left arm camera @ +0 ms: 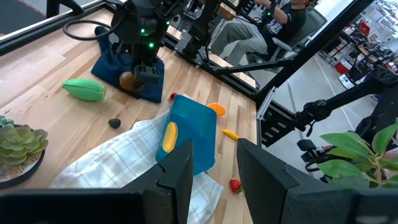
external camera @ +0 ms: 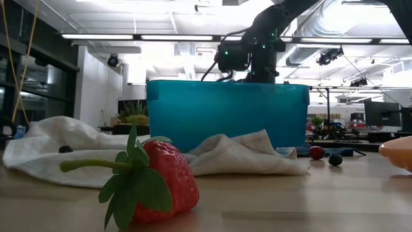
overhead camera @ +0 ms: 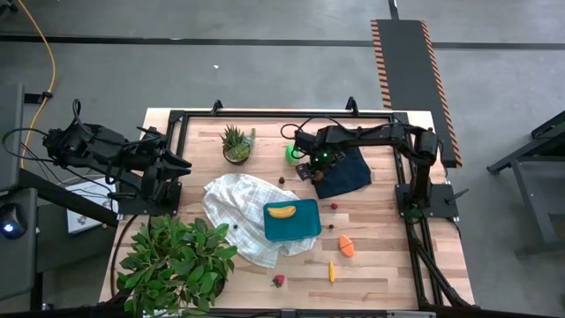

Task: Pick and placing Produce into tupperware
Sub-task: Put the brown kiwi into the blue bin

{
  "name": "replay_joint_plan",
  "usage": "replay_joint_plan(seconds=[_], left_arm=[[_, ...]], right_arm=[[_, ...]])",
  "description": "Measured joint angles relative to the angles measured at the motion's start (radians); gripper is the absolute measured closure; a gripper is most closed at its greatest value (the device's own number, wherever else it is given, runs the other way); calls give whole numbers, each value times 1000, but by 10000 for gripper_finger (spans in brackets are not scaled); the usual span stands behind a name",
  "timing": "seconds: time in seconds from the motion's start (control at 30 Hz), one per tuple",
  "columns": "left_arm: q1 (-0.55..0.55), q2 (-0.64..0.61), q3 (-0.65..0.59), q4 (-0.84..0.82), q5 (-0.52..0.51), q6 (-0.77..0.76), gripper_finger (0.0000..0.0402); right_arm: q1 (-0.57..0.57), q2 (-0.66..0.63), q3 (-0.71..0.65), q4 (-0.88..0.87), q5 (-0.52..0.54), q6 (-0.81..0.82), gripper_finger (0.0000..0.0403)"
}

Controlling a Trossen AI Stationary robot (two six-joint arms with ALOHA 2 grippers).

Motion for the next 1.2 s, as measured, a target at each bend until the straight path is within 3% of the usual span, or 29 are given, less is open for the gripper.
replay_joint_plan(seconds=[0.83, 1.2], left_arm=[[0, 0, 0, -1, 0, 0, 291], [0, 0, 0, -2, 1, 7, 291]], right_arm=[[13, 0, 456, -214, 11, -150, 174], [91, 0, 541, -244, -2, -286, 174]])
